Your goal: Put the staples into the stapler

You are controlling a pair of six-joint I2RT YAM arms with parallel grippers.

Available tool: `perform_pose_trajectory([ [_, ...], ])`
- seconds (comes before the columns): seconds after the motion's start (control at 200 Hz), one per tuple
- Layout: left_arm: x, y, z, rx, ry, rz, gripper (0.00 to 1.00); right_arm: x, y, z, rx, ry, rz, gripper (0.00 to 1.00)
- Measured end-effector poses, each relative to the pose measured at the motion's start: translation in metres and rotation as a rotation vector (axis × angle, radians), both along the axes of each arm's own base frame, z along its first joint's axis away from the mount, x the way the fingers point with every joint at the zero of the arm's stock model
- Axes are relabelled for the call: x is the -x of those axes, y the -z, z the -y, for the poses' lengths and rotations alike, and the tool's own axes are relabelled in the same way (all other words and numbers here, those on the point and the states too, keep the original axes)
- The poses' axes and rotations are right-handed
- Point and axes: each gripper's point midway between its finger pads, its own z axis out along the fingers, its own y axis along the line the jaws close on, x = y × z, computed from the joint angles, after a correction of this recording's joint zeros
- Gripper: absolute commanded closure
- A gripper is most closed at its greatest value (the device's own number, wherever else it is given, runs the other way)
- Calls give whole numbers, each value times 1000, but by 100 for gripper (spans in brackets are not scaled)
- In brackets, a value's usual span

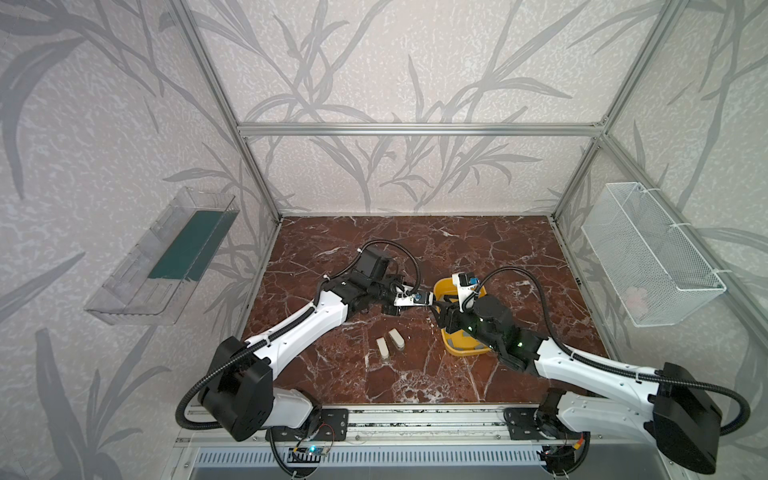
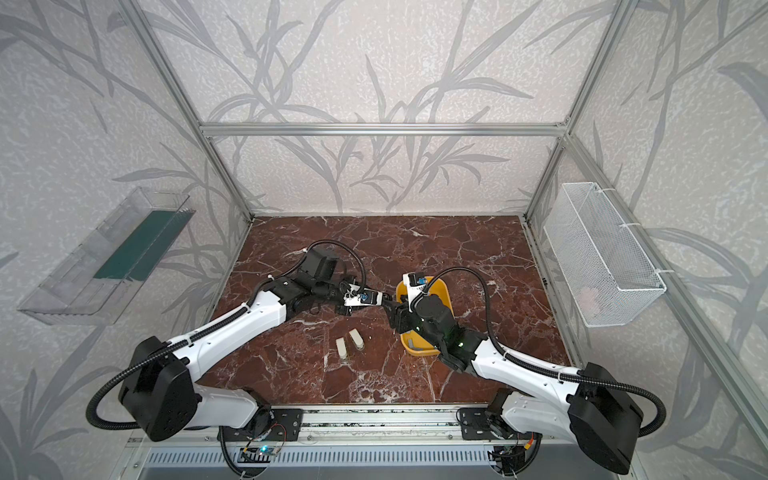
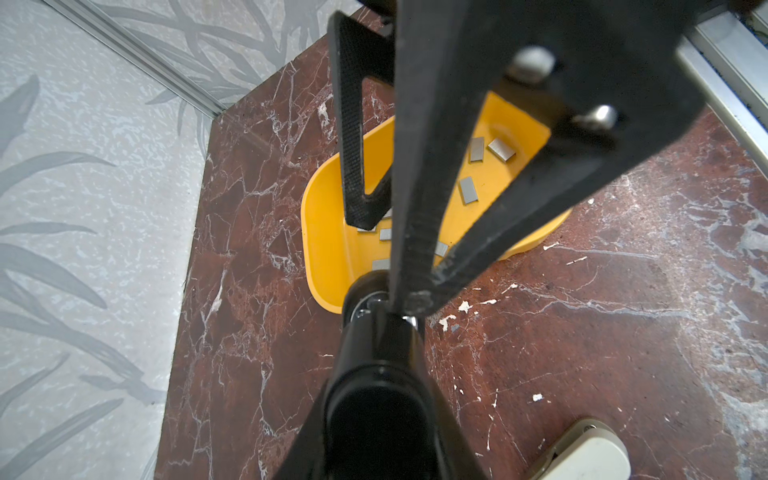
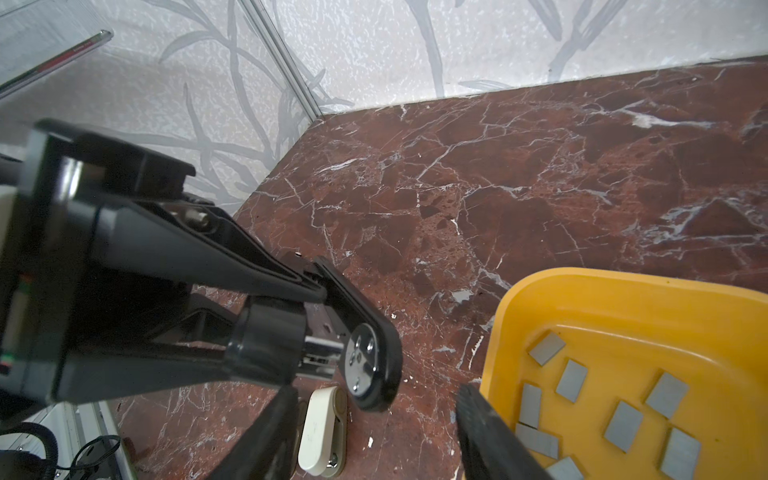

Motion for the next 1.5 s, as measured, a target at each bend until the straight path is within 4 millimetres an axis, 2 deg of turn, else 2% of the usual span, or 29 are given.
perform_pose_trajectory([
  [0.205, 12, -9, 4, 41, 52, 2, 100, -4, 9, 7, 27, 40, -21, 40],
  [0.395, 17, -9, 5, 57, 69, -1, 100, -5, 9, 5, 27, 46, -35, 42],
  [0.55, 17, -10, 5, 60, 75, 2, 100, -6, 6, 2, 13, 43, -43, 61],
  [0.815, 13, -10, 2, 70, 61, -3, 100, -8, -6, -8, -62, 29, -55, 100],
  [1.01, 4, -19, -5, 117, 34, -6, 100, -14, -17, -8, -138, 47, -60, 100],
  [1.31, 5, -34, -15, 215, 31, -23, 100, -15, -31, -14, -221, 16, -53, 100],
  [1.5, 2, -48, -27, 295, 25, -50, 100, -25, -24, -3, -215, 66, -71, 100],
])
